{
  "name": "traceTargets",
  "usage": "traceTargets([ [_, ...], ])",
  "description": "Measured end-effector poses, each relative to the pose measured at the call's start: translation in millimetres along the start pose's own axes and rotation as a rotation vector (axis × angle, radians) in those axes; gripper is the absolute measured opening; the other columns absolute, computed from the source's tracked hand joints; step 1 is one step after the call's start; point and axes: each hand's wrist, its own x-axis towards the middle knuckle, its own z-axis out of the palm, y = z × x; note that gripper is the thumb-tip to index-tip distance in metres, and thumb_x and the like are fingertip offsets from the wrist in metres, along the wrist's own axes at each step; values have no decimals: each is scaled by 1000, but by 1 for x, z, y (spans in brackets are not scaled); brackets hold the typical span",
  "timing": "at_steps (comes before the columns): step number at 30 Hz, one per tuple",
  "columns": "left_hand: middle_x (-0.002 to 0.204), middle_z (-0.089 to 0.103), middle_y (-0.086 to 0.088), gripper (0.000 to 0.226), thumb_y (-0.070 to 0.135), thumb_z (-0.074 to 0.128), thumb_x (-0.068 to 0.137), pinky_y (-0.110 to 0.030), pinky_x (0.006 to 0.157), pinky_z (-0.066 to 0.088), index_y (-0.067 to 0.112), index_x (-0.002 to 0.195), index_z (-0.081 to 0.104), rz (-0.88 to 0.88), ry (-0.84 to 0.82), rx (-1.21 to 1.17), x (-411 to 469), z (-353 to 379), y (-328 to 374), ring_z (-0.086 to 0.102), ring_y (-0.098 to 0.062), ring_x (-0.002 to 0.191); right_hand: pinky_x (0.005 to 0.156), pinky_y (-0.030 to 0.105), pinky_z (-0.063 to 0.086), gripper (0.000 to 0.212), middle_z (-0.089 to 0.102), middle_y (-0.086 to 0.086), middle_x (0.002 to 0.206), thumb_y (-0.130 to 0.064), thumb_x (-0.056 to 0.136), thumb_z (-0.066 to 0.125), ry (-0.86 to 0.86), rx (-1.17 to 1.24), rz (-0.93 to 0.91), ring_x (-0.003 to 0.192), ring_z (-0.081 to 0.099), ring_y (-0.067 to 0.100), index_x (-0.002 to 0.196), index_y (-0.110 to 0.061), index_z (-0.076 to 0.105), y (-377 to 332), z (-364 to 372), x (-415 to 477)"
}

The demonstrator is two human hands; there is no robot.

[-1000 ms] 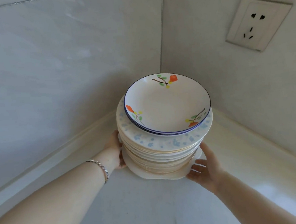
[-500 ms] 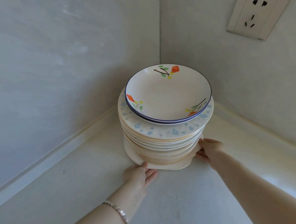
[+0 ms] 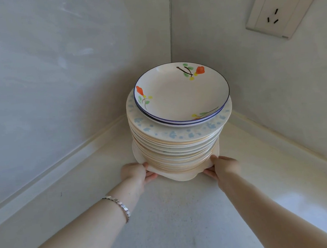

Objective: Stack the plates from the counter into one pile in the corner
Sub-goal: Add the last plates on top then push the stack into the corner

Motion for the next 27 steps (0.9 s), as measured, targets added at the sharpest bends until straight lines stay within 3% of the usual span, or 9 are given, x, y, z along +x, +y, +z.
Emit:
traceTargets([
  [4, 127, 55, -31, 39, -5, 44, 94, -48, 85, 48, -10, 132, 39, 23, -8, 21, 17, 5, 17, 59, -40, 106, 49, 33, 54, 8, 58, 21, 94, -1, 93, 50, -17, 36, 20, 85, 60, 35, 90, 1, 57, -3, 11, 2],
  [7, 127, 55, -30, 41, -4, 44, 94, -49, 90, 47, -10, 134, 37, 35, -6, 44, 29, 8, 29, 57, -40, 115, 43, 29, 56, 22, 58, 23, 96, 0, 91, 51, -23, 60, 16, 87, 62, 37, 70, 0, 51, -4, 17, 5],
  [8, 122, 57, -29, 41, -4, 44, 94, -49, 89, 47, -10, 135, 36, 41, -12, 56, 32, 8, 32, 59, -40, 111, 42, 27, 56, 24, 58, 24, 98, 0, 91, 52, -25, 53, 10, 90, 62, 39, 67, -2, 51, -5, 20, 5],
  [11, 81, 58, -19, 39, -4, 45, 94, -46, 82, 47, -10, 131, 39, 41, -46, 111, 41, 7, 39, 59, -29, 71, 46, 30, 56, 28, 58, 21, 98, 1, 91, 52, -3, 31, -17, 99, 63, 43, 64, -7, 49, -5, 25, 5],
  [13, 74, 54, -16, 37, -5, 46, 93, -46, 82, 46, -8, 130, 40, 46, -53, 135, 45, 6, 40, 55, -25, 66, 49, 30, 54, 30, 57, 17, 89, 0, 91, 52, 16, 28, -38, 97, 63, 42, 63, -9, 49, -4, 26, 5],
  [16, 93, 57, -21, 40, -4, 45, 94, -47, 84, 46, -10, 132, 38, 58, -58, 145, 46, 6, 40, 62, -38, 99, 57, 30, 55, 30, 59, 12, 76, -2, 92, 51, 17, 47, -76, 90, 64, 38, 63, -8, 53, 3, 26, 5],
  [18, 112, 56, -24, 41, -3, 43, 95, -47, 86, 45, -9, 135, 36, 58, -46, 141, 49, 9, 43, 54, -39, 119, 62, 30, 55, 29, 60, 12, 76, -3, 92, 51, 23, 68, -81, 83, 64, 35, 64, -8, 54, 7, 28, 5],
  [21, 134, 51, -25, 43, -1, 41, 96, -46, 84, 44, -6, 138, 34, 70, -57, 133, 58, 15, 53, 51, -36, 124, 55, 27, 58, 28, 60, 10, 74, -4, 92, 52, 45, 102, -72, 75, 65, 30, 64, -6, 53, 11, 35, 6],
  [27, 136, 49, -25, 44, -3, 41, 96, -46, 85, 44, -5, 139, 33, 79, -62, 155, 75, 18, 60, 51, -37, 124, 47, 19, 56, 21, 62, 9, 77, -4, 91, 53, 78, 131, -108, 66, 65, 24, 70, -5, 58, 16, 40, 11],
])
